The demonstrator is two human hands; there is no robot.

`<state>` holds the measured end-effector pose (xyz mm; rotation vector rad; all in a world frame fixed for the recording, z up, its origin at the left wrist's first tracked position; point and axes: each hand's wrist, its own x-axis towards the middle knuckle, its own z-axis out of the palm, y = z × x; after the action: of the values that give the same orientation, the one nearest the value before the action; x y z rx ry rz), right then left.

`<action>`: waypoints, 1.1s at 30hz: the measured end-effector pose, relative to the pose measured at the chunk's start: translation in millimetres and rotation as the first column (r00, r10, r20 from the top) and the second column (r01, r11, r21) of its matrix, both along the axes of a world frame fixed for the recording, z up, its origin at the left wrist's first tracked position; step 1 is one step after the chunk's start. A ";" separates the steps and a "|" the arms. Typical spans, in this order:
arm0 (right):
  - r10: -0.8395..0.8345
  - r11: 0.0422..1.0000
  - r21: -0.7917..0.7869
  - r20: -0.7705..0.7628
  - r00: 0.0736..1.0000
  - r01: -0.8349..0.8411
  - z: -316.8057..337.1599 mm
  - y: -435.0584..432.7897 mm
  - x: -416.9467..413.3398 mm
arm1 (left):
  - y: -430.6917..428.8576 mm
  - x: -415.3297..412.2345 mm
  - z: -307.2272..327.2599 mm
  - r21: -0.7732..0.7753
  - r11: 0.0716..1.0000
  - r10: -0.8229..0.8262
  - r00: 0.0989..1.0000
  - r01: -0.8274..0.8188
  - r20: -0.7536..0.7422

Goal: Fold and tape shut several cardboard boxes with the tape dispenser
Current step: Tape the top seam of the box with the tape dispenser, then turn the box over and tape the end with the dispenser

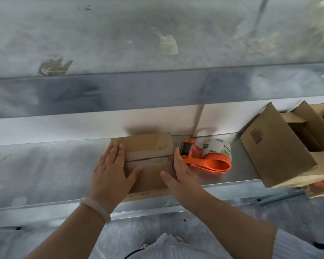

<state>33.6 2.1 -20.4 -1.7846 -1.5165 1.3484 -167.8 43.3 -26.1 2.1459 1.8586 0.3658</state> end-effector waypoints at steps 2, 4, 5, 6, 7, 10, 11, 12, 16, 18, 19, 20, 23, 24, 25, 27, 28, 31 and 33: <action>-0.096 0.994 -0.054 -0.027 0.995 0.095 -0.9 6.1 -5.7 | -4.1 -4.7 -5.4 -0.139 0.990 0.034 0.998 -0.026 0.054; -0.235 0.967 -0.119 -0.063 0.970 0.227 0.1 18.8 -11.4 | -2.1 -4.7 -6.6 -0.209 0.976 0.089 0.988 -0.061 0.129; -0.283 0.952 -0.137 -0.061 0.957 0.273 -1.0 25.9 -14.6 | -0.7 -4.2 -5.5 -0.248 0.964 0.142 0.974 -0.095 0.179; -0.317 0.940 -0.145 -0.045 0.947 0.308 -2.0 32.2 -18.2 | 0.8 -3.5 -5.5 -0.280 0.951 0.196 0.954 -0.129 0.228; -0.337 0.933 -0.142 -0.020 0.941 0.331 -3.5 37.9 -21.7 | 1.9 -2.3 -5.2 -0.299 0.941 0.246 0.928 -0.159 0.281; -0.403 0.906 -0.096 0.094 0.910 0.411 -2.7 49.1 -30.8 | 9.6 0.8 -5.7 -0.362 0.891 0.427 0.781 -0.275 0.456; -0.419 0.898 -0.082 0.141 0.897 0.432 -2.8 51.4 -32.8 | 12.8 1.8 -4.8 -0.382 0.872 0.469 0.748 -0.307 0.469; -0.420 0.897 -0.066 0.191 0.887 0.438 -1.4 53.0 -34.4 | 15.6 2.1 -4.6 -0.388 0.860 0.491 0.742 -0.331 0.457; -0.361 0.925 0.005 0.330 0.872 0.380 -3.6 57.0 -36.1 | 20.8 0.2 -8.7 -0.363 0.864 0.490 0.746 -0.349 0.451; -0.364 0.927 0.030 0.310 0.878 0.374 -4.5 56.5 -33.5 | 21.1 -1.2 -11.1 -0.347 0.873 0.477 0.742 -0.342 0.471; -0.372 0.925 0.048 0.296 0.879 0.376 -5.4 56.8 -31.8 | 21.0 -1.5 -12.2 -0.339 0.878 0.472 0.733 -0.339 0.490; -0.369 0.928 0.063 0.296 0.881 0.368 -4.8 56.1 -30.9 | 20.8 -1.9 -13.5 -0.332 0.880 0.471 0.719 -0.340 0.511; -0.324 0.946 0.125 0.351 0.878 0.299 -5.8 55.3 -29.7 | 20.4 -3.4 -18.2 -0.318 0.879 0.476 0.691 -0.356 0.543; -0.293 0.956 0.125 0.399 0.869 0.265 -5.8 56.1 -29.4 | 20.9 -5.0 -20.2 -0.318 0.876 0.482 0.684 -0.363 0.548; -0.285 0.958 0.101 0.414 0.865 0.267 -4.9 56.7 -29.1 | 20.9 -6.1 -20.3 -0.328 0.871 0.490 0.676 -0.364 0.551; -0.275 0.959 0.056 0.430 0.860 0.278 -5.4 57.4 -30.3 | 21.2 -7.0 -20.0 -0.366 0.866 0.496 0.682 -0.341 0.538; -0.254 0.965 0.055 0.440 0.861 0.257 -5.3 56.2 -29.4 | 20.0 -6.4 -18.8 -0.376 0.868 0.487 0.697 -0.323 0.526; -0.045 0.996 0.094 0.502 0.864 -0.003 -0.4 48.1 -23.8 | 9.5 -3.2 -10.9 -0.165 0.953 0.303 0.833 -0.255 0.463; -0.027 0.945 0.275 0.603 0.797 -0.176 1.4 37.5 -21.4 | 0.9 -5.3 -6.6 0.118 0.991 0.034 0.968 -0.066 0.250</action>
<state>12.2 39.6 -19.0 -2.0492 -2.0061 0.5040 -173.1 44.1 -32.7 2.0244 1.7920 0.7439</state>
